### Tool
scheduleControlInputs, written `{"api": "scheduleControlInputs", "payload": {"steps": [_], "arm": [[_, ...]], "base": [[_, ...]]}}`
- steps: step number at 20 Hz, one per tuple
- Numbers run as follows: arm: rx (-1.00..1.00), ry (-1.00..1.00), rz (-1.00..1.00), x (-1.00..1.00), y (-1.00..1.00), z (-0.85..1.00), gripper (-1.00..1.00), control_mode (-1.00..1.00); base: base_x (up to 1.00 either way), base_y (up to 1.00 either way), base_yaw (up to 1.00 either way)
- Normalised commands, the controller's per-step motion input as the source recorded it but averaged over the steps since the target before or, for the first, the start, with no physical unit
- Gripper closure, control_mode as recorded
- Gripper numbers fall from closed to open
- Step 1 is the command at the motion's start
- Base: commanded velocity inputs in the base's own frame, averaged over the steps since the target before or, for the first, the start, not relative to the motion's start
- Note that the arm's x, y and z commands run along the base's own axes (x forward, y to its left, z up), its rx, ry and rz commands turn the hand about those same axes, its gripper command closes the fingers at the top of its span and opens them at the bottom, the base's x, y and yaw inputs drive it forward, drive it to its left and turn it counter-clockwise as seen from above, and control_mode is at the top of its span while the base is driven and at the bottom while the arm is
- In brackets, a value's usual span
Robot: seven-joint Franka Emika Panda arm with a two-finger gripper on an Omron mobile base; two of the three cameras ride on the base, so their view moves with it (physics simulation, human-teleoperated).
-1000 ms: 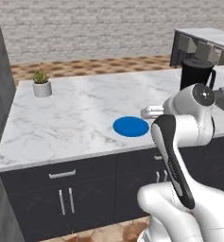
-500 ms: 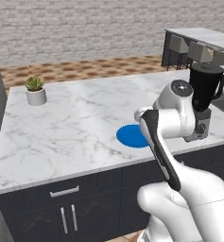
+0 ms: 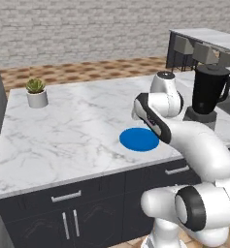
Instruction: Pick the apple and banana from the fridge and place them on the plate next to the blender to make a fruit smoothie.
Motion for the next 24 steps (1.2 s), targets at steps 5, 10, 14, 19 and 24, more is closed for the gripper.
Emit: {"api": "scheduleControlInputs", "payload": {"steps": [5, 10, 14, 19, 24], "arm": [[0.01, 0.16, 0.00, 0.28, 0.00, -0.61, 1.00, -1.00], [-0.01, 0.21, 0.00, 0.68, 0.00, -0.98, 1.00, -1.00], [0.00, 0.13, 0.00, 0.68, 0.00, -0.73, 1.00, -1.00], [0.00, 0.01, 0.00, 0.71, 0.00, -0.44, 1.00, -1.00], [-0.03, -0.10, 0.00, 0.55, 0.00, -0.32, -1.00, -1.00]], "base": [[0.00, 0.00, 0.00], [0.00, 0.00, 0.00], [0.00, 0.00, 0.00], [0.00, 0.00, 0.00], [0.00, 0.00, 0.00]]}}
